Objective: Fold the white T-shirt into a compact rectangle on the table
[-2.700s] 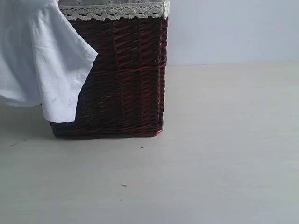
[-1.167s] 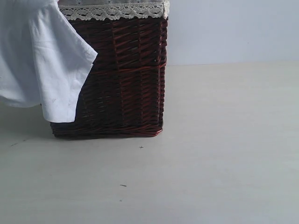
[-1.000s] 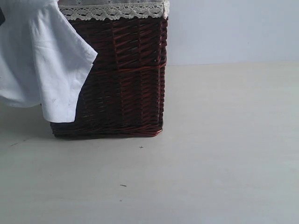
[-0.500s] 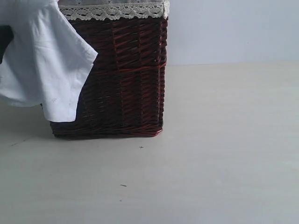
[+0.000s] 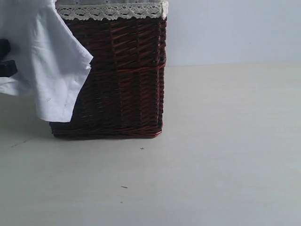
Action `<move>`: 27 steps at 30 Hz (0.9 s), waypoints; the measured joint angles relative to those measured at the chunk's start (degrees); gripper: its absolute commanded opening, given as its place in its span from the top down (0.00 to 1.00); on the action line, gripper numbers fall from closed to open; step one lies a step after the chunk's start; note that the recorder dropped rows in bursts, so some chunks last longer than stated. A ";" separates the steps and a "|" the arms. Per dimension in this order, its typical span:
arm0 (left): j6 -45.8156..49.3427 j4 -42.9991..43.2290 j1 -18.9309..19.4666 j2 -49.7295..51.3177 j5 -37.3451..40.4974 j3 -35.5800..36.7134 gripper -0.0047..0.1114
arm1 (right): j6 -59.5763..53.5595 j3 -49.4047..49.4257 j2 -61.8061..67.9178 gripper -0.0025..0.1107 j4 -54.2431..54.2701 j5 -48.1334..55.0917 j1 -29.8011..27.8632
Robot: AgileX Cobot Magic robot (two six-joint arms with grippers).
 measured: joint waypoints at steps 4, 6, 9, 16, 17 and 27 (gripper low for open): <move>0.00 0.00 0.00 -1.60 -2.44 0.00 0.95 | 0.00 0.00 0.00 0.98 0.00 0.00 0.00; 0.00 0.00 0.00 -2.81 -5.94 0.00 0.96 | 0.00 0.00 0.00 0.98 0.00 0.00 0.00; 0.00 0.00 0.00 -4.81 -13.26 -0.31 0.96 | 0.00 0.00 0.00 0.98 0.00 0.00 0.00; -3.40 0.27 0.00 -7.44 -23.08 -7.60 0.96 | 0.00 0.00 0.00 0.98 0.00 0.00 0.00; -4.46 0.37 0.00 -7.54 -23.19 -9.28 0.96 | 0.00 0.00 0.00 0.98 0.00 0.00 0.00; -10.74 2.11 0.00 -7.68 -20.34 -30.44 0.96 | 0.00 0.00 0.00 0.98 0.00 0.00 0.00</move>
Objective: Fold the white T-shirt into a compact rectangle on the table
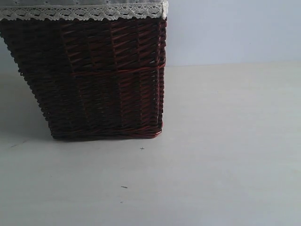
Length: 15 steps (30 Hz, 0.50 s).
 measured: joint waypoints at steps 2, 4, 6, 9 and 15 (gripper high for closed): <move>-0.43 0.12 0.00 -0.14 0.90 -3.95 0.96 | 0.00 0.00 0.00 0.98 0.00 0.00 0.00; -0.80 0.67 0.00 -0.82 2.42 -7.94 0.96 | 0.00 0.00 0.00 0.98 0.00 0.00 0.00; -1.26 2.18 0.00 -1.98 4.18 -11.46 0.96 | 0.00 0.00 0.00 0.98 0.00 0.00 0.00; -4.81 5.80 0.00 -4.79 5.43 -15.26 0.96 | 0.00 0.00 0.00 0.98 0.00 0.00 0.00; -10.73 13.94 0.00 -11.19 5.55 -19.12 0.96 | 0.00 0.00 0.00 0.98 0.00 0.00 0.00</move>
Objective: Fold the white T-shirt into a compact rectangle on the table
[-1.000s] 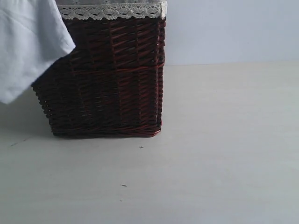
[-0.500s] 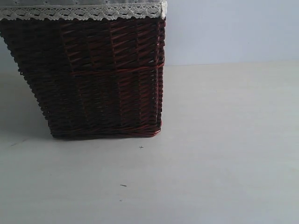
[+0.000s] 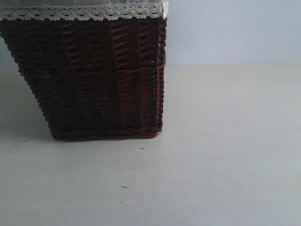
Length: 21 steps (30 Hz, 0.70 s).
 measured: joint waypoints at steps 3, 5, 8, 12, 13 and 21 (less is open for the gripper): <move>-0.39 2.92 0.00 -2.83 0.15 -0.76 0.96 | 0.00 0.00 0.00 0.98 0.00 0.00 0.00; -1.42 5.15 0.00 -4.52 0.52 -0.87 0.96 | 0.00 0.00 0.00 0.98 0.00 0.00 0.00; -3.87 8.13 0.00 -5.63 1.02 -1.08 0.96 | 0.00 0.00 0.00 0.98 0.00 0.00 0.00; -6.82 9.23 0.00 -5.98 1.55 -1.08 0.96 | 0.00 0.00 0.00 0.98 0.00 0.00 0.00; -8.45 9.85 0.00 -6.10 1.66 -1.08 0.96 | 0.00 0.00 0.00 0.98 0.00 0.00 0.00; -37.43 37.48 0.00 -6.08 2.81 -1.08 0.96 | 0.00 0.00 0.00 0.98 0.00 0.00 0.00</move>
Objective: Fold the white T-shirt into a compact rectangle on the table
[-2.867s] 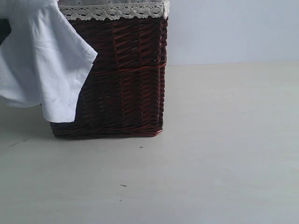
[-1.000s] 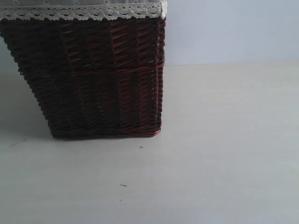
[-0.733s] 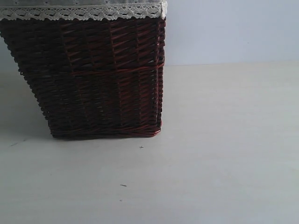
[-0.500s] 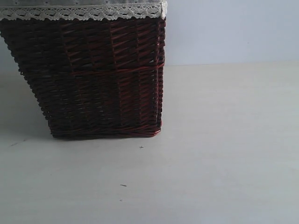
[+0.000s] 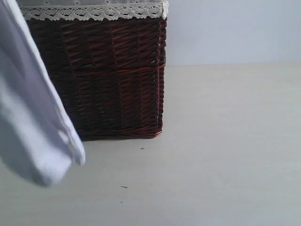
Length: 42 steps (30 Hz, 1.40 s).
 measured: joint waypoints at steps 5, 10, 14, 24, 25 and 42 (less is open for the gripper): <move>-17.31 13.20 0.00 1.08 0.21 3.00 0.96 | 0.00 0.00 0.00 0.98 0.00 0.00 0.00; -23.33 16.76 0.00 1.31 -5.00 14.47 0.96 | 0.00 0.00 0.00 0.98 0.00 0.00 0.00; -22.79 16.92 0.00 1.45 -6.18 27.71 0.96 | 0.00 0.00 0.00 0.98 0.00 0.00 0.00; -15.15 12.25 -7.02 1.77 -5.30 52.63 0.96 | 0.00 0.00 0.00 0.98 0.00 0.00 0.00; -14.45 12.24 -8.54 1.77 -5.27 54.26 0.96 | 0.00 0.00 0.00 0.98 0.00 0.00 0.00; -7.22 8.17 -34.37 10.58 -3.28 44.30 0.96 | 0.00 0.00 0.00 0.98 0.00 0.00 0.00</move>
